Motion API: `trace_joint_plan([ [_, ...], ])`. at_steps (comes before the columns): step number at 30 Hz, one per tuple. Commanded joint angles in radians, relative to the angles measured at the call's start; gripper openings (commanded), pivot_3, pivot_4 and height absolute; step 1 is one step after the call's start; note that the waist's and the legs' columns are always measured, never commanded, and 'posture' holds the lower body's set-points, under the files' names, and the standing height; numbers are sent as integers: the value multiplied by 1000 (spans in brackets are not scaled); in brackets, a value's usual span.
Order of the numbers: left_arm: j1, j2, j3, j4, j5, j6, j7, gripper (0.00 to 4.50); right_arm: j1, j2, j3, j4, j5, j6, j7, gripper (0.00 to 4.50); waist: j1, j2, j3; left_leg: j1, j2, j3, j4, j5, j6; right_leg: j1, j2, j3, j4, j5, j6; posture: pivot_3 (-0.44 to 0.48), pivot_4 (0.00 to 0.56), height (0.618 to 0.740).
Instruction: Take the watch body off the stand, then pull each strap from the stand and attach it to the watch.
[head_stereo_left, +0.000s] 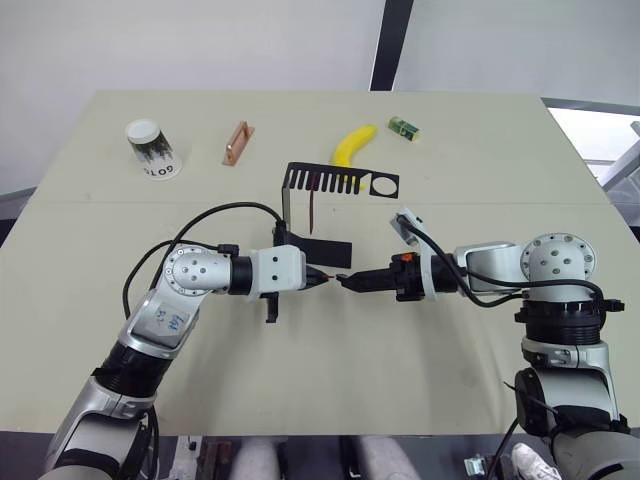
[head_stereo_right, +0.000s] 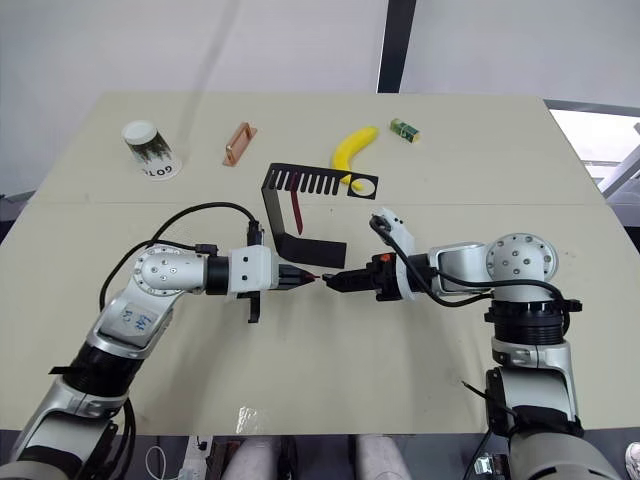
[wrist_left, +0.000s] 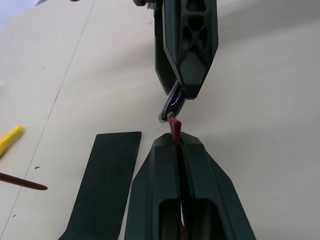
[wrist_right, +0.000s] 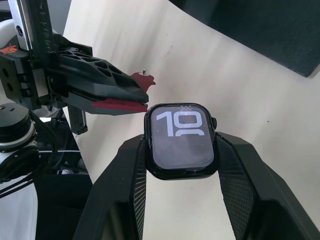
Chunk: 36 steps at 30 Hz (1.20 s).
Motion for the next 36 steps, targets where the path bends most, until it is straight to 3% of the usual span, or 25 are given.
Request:
trace_joint_plan([
  [1,-8,-8,-4,-8,2,-14,5,0,-28,7,-10,-16,47,5,-11,1521,0,0,0,0,0,0,0,0,0,0,0,0,0,0,0,0,150,740],
  [36,-18,-21,-6,-19,-1,-12,5,0,-23,12,-13,-19,10,5,-11,1521,0,0,0,0,0,0,0,0,0,0,0,0,0,0,0,0,150,740],
])
